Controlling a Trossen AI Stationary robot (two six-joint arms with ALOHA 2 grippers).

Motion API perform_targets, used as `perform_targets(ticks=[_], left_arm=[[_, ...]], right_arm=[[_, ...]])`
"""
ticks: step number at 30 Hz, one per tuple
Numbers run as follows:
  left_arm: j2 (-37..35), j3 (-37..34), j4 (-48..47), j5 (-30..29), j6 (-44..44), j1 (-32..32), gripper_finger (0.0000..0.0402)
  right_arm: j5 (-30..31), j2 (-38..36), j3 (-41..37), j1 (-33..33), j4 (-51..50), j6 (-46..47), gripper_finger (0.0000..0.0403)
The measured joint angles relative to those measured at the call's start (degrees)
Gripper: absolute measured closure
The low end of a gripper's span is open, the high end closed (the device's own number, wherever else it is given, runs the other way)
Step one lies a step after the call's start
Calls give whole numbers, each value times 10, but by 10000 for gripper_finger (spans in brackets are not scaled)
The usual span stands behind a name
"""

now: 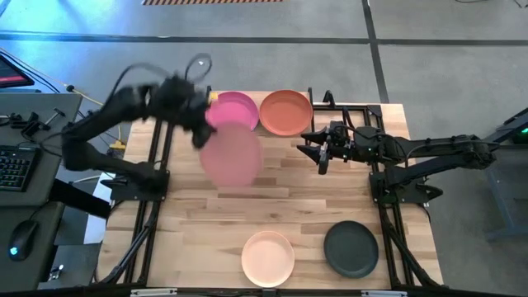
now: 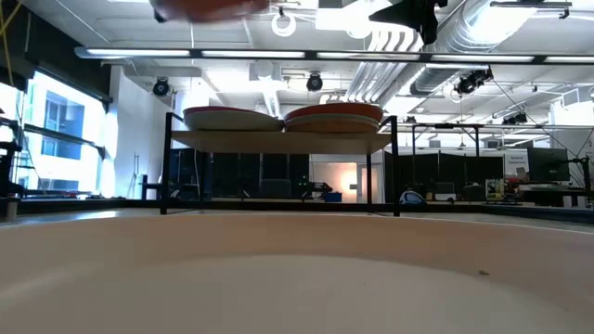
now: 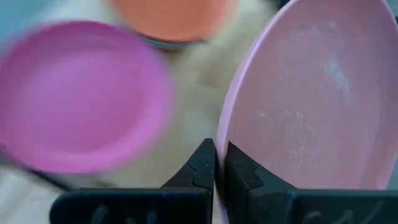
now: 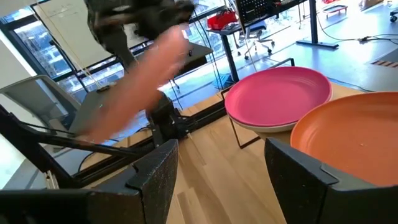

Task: Place and stack plates onto a shelf
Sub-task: Stack the light pink plate on top of the pink plate on the shelf

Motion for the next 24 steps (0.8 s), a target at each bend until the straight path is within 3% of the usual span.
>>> perform_targets(ticks=[4,10,15,24], left_arm=[[101,78,-53,11,97,138,401],[220,121,-52,75,164,265,401],[269,125,-61,93,185,323,401],[276,125,-61,80,224,360,400]], right_arm=[[0,0,0,0,-2,2,181],[0,0,0,0,-4,20,181],[0,1,0,0,-9,21,181],[10,1,0,0,-23,19,181]])
